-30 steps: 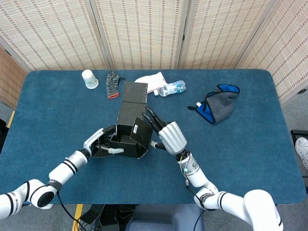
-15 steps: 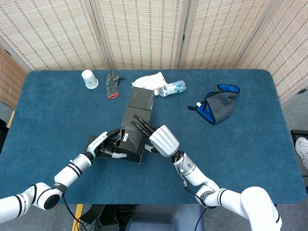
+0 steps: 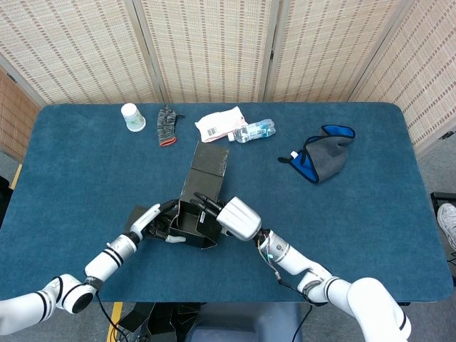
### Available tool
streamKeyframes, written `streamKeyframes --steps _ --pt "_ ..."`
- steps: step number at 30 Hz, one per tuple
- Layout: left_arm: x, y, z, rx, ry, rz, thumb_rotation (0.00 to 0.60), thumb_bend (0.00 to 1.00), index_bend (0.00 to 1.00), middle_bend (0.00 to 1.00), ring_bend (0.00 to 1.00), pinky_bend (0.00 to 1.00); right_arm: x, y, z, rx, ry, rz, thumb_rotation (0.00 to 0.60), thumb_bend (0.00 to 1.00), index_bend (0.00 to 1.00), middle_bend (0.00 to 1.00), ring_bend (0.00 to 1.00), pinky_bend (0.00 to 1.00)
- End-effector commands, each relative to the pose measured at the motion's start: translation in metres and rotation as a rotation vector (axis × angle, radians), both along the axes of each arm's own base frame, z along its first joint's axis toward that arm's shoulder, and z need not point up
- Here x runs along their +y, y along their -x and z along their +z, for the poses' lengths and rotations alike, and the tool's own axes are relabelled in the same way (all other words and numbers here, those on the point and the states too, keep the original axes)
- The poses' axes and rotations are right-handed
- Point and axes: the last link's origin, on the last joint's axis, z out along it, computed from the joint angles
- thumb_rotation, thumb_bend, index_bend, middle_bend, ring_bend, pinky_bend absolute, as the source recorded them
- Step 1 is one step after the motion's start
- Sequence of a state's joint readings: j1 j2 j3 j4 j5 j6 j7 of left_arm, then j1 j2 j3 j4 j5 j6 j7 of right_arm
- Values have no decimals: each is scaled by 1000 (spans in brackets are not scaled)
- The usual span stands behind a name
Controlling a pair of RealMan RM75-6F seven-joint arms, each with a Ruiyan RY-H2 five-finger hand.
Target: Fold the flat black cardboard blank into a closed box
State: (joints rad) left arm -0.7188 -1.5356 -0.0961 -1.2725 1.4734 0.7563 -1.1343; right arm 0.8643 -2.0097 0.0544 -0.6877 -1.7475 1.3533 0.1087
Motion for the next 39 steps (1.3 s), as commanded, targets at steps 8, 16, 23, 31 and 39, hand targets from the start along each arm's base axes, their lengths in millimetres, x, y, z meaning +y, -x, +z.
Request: streamKeyframes --steps 8,16,23,31,39 --pt "-1 10 -13 31 21 -31 600 95 187 201 671 931 -4 -6 -13 55 -29 41 600 0 0 106 670 1000" --pt "0 19 -18 47 11 -43 600 95 178 193 670 931 -6 -12 -26 87 -46 61 600 0 0 110 675 1000" --pt "2 21 -16 38 4 -51 600 95 174 191 670 931 -9 -16 -27 84 -42 74 600 0 22 119 679 1000" --pt "3 22 -17 22 12 -45 600 95 182 191 670 930 -11 -23 -24 90 -37 137 600 5 75 136 694 1000" --pt "3 23 -17 21 16 -45 600 95 182 191 670 931 -12 -27 -22 95 -48 176 600 57 173 210 716 1000"
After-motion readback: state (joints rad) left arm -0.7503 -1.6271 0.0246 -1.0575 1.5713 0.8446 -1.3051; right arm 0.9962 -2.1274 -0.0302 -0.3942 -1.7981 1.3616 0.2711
